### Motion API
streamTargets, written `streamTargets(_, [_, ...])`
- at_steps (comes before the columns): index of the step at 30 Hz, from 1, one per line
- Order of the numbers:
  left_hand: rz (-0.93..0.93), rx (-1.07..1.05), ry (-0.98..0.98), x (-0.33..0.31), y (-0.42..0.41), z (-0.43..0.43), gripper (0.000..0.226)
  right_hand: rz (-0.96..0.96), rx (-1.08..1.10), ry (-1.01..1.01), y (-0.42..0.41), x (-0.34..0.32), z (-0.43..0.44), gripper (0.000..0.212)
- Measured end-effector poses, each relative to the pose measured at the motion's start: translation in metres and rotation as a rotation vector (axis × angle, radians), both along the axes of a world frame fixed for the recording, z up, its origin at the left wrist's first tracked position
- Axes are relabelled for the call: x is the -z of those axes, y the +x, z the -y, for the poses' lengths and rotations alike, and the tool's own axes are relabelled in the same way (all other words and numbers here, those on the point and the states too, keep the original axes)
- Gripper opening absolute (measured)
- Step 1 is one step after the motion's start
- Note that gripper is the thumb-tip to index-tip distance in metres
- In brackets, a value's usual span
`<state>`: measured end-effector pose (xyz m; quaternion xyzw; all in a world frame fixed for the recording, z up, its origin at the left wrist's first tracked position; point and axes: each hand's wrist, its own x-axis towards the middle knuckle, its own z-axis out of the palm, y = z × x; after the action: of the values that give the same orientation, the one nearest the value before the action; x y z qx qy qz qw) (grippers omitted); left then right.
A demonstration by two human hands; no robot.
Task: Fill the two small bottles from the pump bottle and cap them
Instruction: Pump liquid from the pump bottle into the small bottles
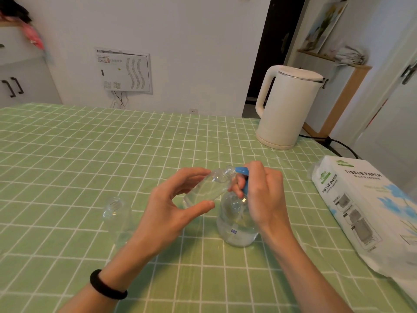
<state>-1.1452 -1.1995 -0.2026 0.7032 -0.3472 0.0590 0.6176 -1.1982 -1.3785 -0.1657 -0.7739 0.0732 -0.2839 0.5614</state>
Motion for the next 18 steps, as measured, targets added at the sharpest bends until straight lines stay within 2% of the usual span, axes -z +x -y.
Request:
streamTargets(5, [0.007,-0.005,0.003,0.0007,0.0002,0.0002,0.055,-0.005,0.002,0.005,-0.0012,0.0005,-0.0001,0.051])
streamTargets(10, [0.005,0.003,-0.004,0.0013,0.0007,0.0004,0.055,-0.021,0.007,0.038,-0.0017,0.001,-0.0016,0.06])
streamTargets(18, [0.002,0.006,-0.007,0.0001,-0.0008,0.0013,0.055,-0.008,-0.001,-0.022,-0.0023,-0.0012,-0.0007,0.048])
